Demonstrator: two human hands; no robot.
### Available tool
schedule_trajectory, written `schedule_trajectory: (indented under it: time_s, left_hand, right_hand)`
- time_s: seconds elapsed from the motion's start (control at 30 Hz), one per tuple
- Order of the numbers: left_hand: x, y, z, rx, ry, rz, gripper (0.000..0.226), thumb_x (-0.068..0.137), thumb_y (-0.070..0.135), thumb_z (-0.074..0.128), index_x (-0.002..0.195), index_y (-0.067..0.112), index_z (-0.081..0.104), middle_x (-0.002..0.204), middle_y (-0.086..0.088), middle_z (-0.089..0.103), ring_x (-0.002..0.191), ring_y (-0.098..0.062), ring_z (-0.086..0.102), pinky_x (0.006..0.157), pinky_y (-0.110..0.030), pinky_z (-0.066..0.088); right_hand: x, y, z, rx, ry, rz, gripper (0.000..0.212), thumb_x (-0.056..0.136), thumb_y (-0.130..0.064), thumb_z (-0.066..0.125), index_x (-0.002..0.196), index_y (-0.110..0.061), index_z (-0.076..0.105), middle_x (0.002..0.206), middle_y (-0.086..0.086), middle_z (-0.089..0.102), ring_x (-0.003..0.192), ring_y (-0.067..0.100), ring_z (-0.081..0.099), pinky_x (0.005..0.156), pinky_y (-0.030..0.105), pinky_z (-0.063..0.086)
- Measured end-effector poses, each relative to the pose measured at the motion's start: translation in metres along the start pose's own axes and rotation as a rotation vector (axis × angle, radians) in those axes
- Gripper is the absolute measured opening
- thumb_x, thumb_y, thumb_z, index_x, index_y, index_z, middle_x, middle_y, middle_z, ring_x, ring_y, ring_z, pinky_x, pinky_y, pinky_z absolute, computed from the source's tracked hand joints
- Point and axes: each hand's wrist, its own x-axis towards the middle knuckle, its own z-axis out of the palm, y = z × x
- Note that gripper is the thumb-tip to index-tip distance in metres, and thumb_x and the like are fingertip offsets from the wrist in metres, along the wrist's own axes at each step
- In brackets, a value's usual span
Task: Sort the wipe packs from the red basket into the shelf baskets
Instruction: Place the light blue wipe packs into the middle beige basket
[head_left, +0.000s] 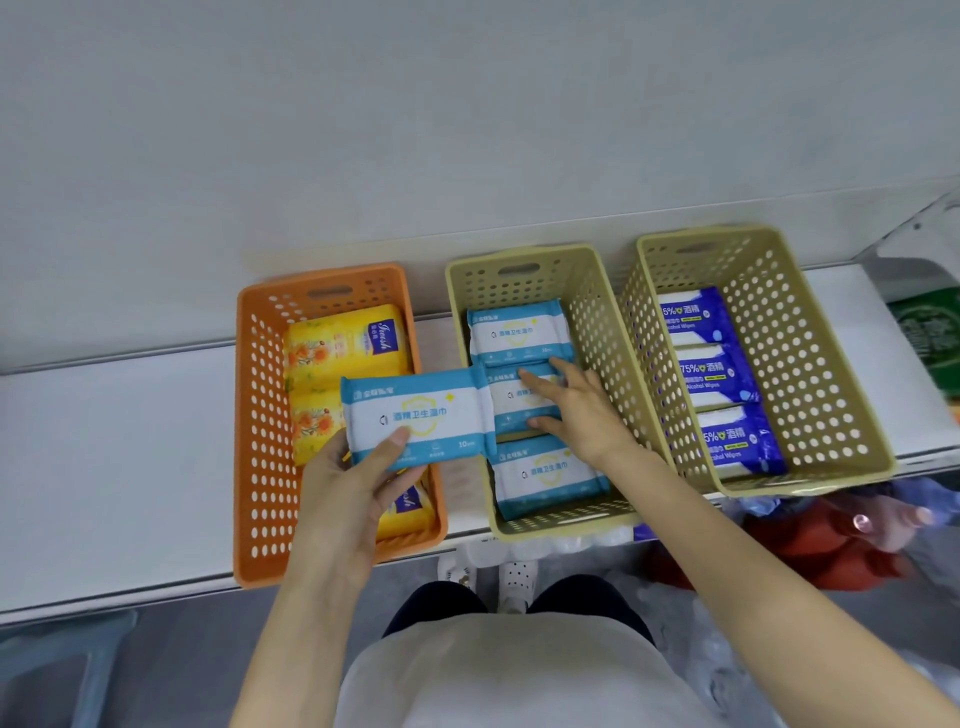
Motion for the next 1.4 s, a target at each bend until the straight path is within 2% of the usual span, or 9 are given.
schedule_trajectory:
  time_s: [0.17, 0.3, 0.37, 0.57, 0.7, 0.8, 0.87, 0.97, 1.4]
  left_hand:
    - [-0.003, -0.005, 0.004, 0.02, -0.005, -0.021, 0.03, 0.083, 0.006, 0.067, 0.11, 0.016, 0.061, 0.106, -0.008, 0.07, 0.098, -0.02, 0.069, 0.066, -0.027, 0.06]
    - [-0.008, -0.006, 0.009, 0.024, -0.054, 0.009, 0.028, 0.083, 0.004, 0.065, 0.108, 0.018, 0.062, 0.097, -0.002, 0.073, 0.09, -0.017, 0.072, 0.066, -0.027, 0.06]
    - [-0.012, -0.009, 0.017, 0.03, -0.116, 0.036, 0.024, 0.086, 0.006, 0.063, 0.105, 0.02, 0.063, 0.093, 0.003, 0.075, 0.09, -0.014, 0.072, 0.068, -0.027, 0.06]
    - [-0.016, -0.021, 0.041, 0.285, -0.248, 0.162, 0.007, 0.086, 0.012, 0.065, 0.09, 0.018, 0.067, 0.089, 0.001, 0.075, 0.087, -0.01, 0.07, 0.077, -0.032, 0.059]
    - [-0.006, -0.038, 0.032, 0.673, -0.059, 0.499, 0.006, 0.086, 0.03, 0.067, 0.091, 0.029, 0.064, 0.094, 0.013, 0.068, 0.092, -0.005, 0.061, 0.081, -0.031, 0.05]
    - [-0.002, -0.052, 0.02, 0.943, 0.081, 0.697, 0.044, 0.087, 0.047, 0.056, 0.124, 0.025, 0.054, 0.123, 0.009, 0.049, 0.114, 0.0, 0.037, 0.094, -0.021, 0.031]
    - [-0.003, -0.061, 0.019, 0.967, 0.048, 0.634, 0.063, 0.089, 0.053, 0.054, 0.141, 0.021, 0.036, 0.141, 0.003, 0.039, 0.126, -0.001, 0.03, 0.103, -0.023, 0.03]
    - [-0.005, -0.07, 0.024, 1.07, 0.02, 0.572, 0.082, 0.083, 0.062, 0.044, 0.15, 0.023, 0.016, 0.156, 0.003, 0.022, 0.141, -0.011, 0.025, 0.104, -0.033, 0.035]
    - [-0.002, -0.075, 0.024, 1.334, 0.106, 0.635, 0.08, 0.087, 0.061, 0.042, 0.152, 0.024, 0.012, 0.159, 0.003, 0.017, 0.14, -0.016, 0.031, 0.082, -0.038, 0.052]
  right_hand:
    - [-0.001, -0.002, -0.005, 0.048, -0.025, 0.019, 0.057, 0.094, -0.031, 0.055, 0.146, -0.03, 0.033, 0.157, 0.006, 0.017, 0.139, 0.025, 0.021, 0.116, 0.034, 0.017]
    - [-0.024, -0.016, -0.051, 0.69, 0.118, 0.003, 0.037, 0.095, -0.023, 0.054, 0.132, -0.025, 0.054, 0.14, -0.002, 0.05, 0.128, 0.01, 0.046, 0.102, 0.02, 0.037]
    - [-0.042, -0.034, -0.075, 0.941, -0.02, -0.09, 0.03, 0.094, -0.021, 0.056, 0.123, -0.028, 0.06, 0.126, -0.009, 0.062, 0.115, 0.002, 0.057, 0.093, 0.016, 0.046]
    - [-0.038, -0.051, -0.088, 0.643, -0.31, -0.282, 0.027, 0.08, -0.005, 0.072, 0.104, -0.016, 0.066, 0.104, 0.007, 0.07, 0.092, 0.01, 0.063, 0.086, 0.026, 0.051]
    - [-0.027, -0.037, -0.102, 0.512, -0.428, -0.29, 0.006, 0.083, -0.005, 0.068, 0.082, -0.011, 0.068, 0.082, -0.001, 0.068, 0.077, 0.003, 0.06, 0.068, 0.022, 0.05]
    - [-0.008, -0.021, -0.098, 0.208, -0.401, -0.286, 0.012, 0.085, -0.01, 0.069, 0.079, -0.021, 0.067, 0.075, -0.01, 0.064, 0.07, 0.0, 0.055, 0.065, 0.023, 0.044]
    - [0.002, -0.016, -0.078, -0.038, -0.482, -0.258, 0.008, 0.086, -0.016, 0.068, 0.094, -0.016, 0.069, 0.086, -0.004, 0.065, 0.081, 0.012, 0.057, 0.072, 0.03, 0.044]
    - [0.005, -0.017, -0.041, -0.107, -0.573, -0.188, 0.022, 0.089, -0.019, 0.065, 0.11, -0.012, 0.066, 0.096, -0.002, 0.06, 0.089, 0.013, 0.051, 0.073, 0.023, 0.036]
    - [-0.005, -0.005, -0.017, -0.177, -0.287, -0.285, 0.028, 0.084, -0.029, 0.07, 0.107, -0.017, 0.061, 0.109, 0.004, 0.064, 0.099, 0.02, 0.056, 0.08, 0.035, 0.047]
